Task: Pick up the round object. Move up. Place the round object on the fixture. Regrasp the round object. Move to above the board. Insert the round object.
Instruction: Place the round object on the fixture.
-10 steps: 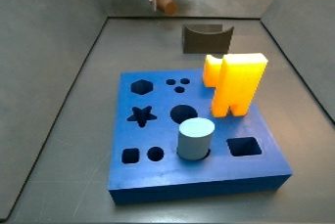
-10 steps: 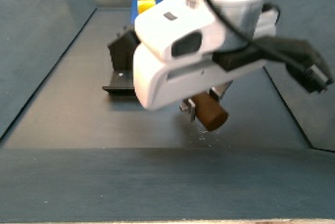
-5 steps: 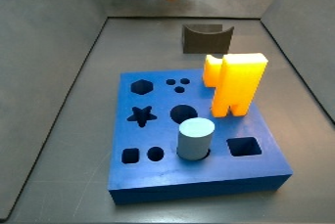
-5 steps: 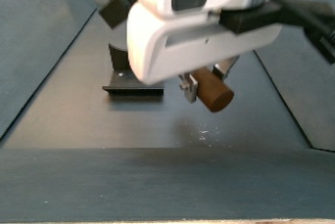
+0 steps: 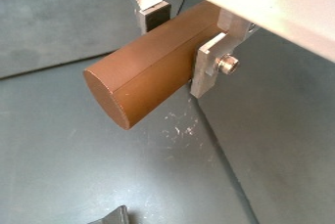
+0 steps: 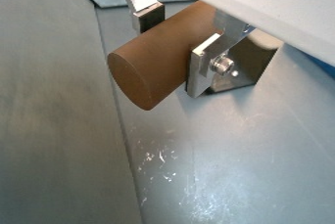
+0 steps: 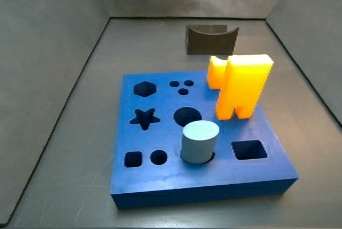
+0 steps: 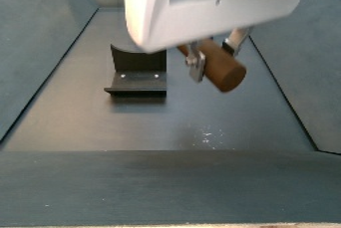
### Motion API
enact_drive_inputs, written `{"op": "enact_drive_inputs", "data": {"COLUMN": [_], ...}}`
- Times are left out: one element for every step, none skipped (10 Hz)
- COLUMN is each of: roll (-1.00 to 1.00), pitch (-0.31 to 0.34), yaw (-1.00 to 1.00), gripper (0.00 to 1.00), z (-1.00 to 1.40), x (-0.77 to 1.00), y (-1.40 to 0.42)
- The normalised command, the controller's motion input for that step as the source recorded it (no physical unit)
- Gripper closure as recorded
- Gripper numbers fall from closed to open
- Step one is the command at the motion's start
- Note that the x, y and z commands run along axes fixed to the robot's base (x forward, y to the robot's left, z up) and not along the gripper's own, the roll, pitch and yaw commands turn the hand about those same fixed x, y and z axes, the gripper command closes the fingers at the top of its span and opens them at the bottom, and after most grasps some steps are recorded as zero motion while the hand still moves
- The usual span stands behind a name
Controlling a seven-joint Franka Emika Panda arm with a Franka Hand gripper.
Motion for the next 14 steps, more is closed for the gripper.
{"op": "enact_drive_inputs", "data": {"roll": [0.14,0.12,0.11,0.23,0.23,0.26,0.29,0.35,0.45,0.41,0.36,0.36,0.34,0.29], "pitch": [0.165,0.173,0.175,-0.192,-0.196,-0.216,-0.270,-0.311,-0.375,-0.313,-0.245,-0.172,-0.106,-0.051], "yaw": [0.03,0.03,0.03,-1.00,-1.00,-1.00,-1.00,-1.00,-1.00,-0.45,-0.24,-0.11,-0.04,0.01], "gripper": [1.00,1.00,1.00,1.00,1.00,1.00,1.00,1.00,1.00,1.00,1.00,1.00,1.00,1.00], "z": [0.56,0.38,0.29,0.08,0.05,0.04,0.05,0.05,0.05,0.04,0.04,0.03,0.03,0.01], "x": [-0.02,-0.01,0.00,0.35,0.35,0.34,0.33,0.32,0.31,0.29,0.28,0.27,0.26,0.25], "y": [-0.01,-0.01,0.00,-1.00,-1.00,-1.00,-1.00,-1.00,-1.00,-1.00,-1.00,-1.00,-1.00,-0.96]}}
